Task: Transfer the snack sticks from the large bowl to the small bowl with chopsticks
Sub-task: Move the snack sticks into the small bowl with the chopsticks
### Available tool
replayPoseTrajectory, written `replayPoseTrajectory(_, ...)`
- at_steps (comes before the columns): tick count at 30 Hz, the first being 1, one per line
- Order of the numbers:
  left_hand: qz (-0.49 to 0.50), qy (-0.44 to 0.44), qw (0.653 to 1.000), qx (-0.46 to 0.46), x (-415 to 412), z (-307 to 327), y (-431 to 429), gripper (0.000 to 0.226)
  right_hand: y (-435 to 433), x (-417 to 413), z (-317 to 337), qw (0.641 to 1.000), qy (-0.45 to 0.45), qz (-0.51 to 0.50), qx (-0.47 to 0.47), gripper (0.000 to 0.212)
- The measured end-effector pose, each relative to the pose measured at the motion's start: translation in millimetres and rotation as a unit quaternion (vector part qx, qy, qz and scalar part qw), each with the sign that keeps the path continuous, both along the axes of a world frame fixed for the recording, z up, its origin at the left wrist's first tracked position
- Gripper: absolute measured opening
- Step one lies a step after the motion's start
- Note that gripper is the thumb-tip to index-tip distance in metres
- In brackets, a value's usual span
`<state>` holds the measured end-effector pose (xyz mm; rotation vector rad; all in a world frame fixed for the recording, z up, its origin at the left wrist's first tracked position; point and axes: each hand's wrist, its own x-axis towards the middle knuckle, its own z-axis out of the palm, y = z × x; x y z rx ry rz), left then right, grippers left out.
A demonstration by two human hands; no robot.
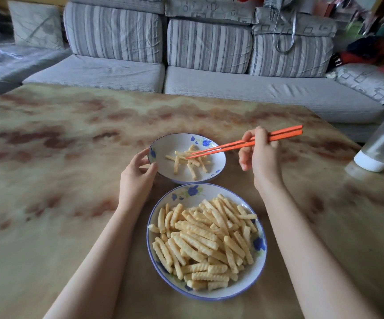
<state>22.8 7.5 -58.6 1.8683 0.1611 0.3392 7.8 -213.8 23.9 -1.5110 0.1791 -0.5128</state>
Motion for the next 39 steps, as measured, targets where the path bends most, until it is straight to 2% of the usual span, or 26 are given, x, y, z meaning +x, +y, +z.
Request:
replayPoseTrajectory(8,-0.003,-0.001,1.0,-0.002,-2,2,-1,0.041,-14,-23,6,0.999,-0.038,0.017,-0.004,0.037)
replayPoseTrajectory(11,-0.004,0.001,1.0,-0.001,-2,2,-1,0.041,-23,-36,15,0.996,-0.041,0.08,-0.012,0.04)
replayPoseTrajectory(15,0.0,0.004,1.0,-0.004,-3,2,-1,0.041,-25,-54,28,0.981,-0.012,0.175,-0.084,0.043)
replayPoseTrajectory(19,-0.003,0.001,1.0,-0.009,-2,1,-1,0.041,-20,-63,38,0.967,-0.009,0.215,-0.134,0.044)
replayPoseTrajectory(26,-0.003,0.004,1.0,-0.008,-2,2,-1,0.041,-10,-60,31,0.953,0.002,0.259,-0.159,0.045)
replayPoseTrajectory(34,-0.004,0.001,1.0,-0.008,-1,0,0,0.041,-22,-55,29,0.981,-0.012,0.185,-0.053,0.044)
replayPoseTrajectory(39,-0.001,-0.003,1.0,-0.002,-1,1,-1,0.04,-24,-36,22,0.995,-0.05,0.07,0.052,0.042)
